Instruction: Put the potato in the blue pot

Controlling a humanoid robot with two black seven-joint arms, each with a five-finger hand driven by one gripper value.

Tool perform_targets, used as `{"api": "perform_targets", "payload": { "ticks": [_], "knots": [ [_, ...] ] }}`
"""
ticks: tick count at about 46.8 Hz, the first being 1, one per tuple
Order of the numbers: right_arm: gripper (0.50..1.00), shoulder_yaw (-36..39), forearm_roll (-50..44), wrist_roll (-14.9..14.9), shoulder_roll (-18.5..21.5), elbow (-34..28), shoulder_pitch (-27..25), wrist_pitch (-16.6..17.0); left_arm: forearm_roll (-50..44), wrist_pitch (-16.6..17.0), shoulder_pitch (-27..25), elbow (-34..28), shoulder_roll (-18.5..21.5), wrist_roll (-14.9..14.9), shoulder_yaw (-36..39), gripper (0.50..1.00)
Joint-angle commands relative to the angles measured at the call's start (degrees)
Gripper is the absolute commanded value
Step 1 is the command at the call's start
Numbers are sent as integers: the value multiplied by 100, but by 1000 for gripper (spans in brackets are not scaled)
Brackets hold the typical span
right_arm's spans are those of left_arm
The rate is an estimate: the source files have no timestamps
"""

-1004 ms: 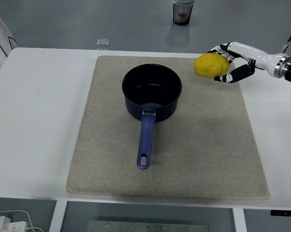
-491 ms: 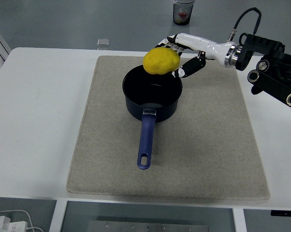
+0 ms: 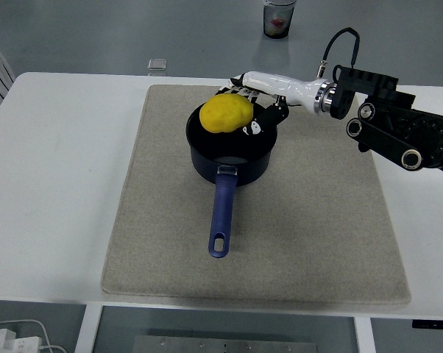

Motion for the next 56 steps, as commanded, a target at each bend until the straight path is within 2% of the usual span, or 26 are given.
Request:
{"api": "perform_targets", "payload": {
  "ticks": [1,8,11,15,18,27,35,42,56],
  "knots": [
    [500,-28,-18,-10,6,-3,-5,-9,0,0,0,-6,0,1,0,996],
    [500,-28,-18,-10,164,-3,-76,-44,0,0,0,-6,0,1,0,996],
    [598,-36,-9,-10,190,-20,-111,-140,0,0,0,3,0,1,0,996],
    [700,-45,-9,-10,217,-20,-181,-185,0,0,0,3,0,1,0,996],
    [727,-45,-9,-10,217,-29,-216,-185,0,0,0,3,0,1,0,996],
    [850,-45,-9,-10,191,-55,-199,-176,0,0,0,3,0,1,0,996],
    [864,-45,-9,-1,120,-187,-208,-176,0,0,0,3,0,1,0,996],
    [928,-19,70,8,111,-178,-190,-159,9,0,0,-6,0,1,0,996],
    [930,69,105,25,23,-178,-173,-132,0,0,0,3,0,1,0,996]
  ]
}}
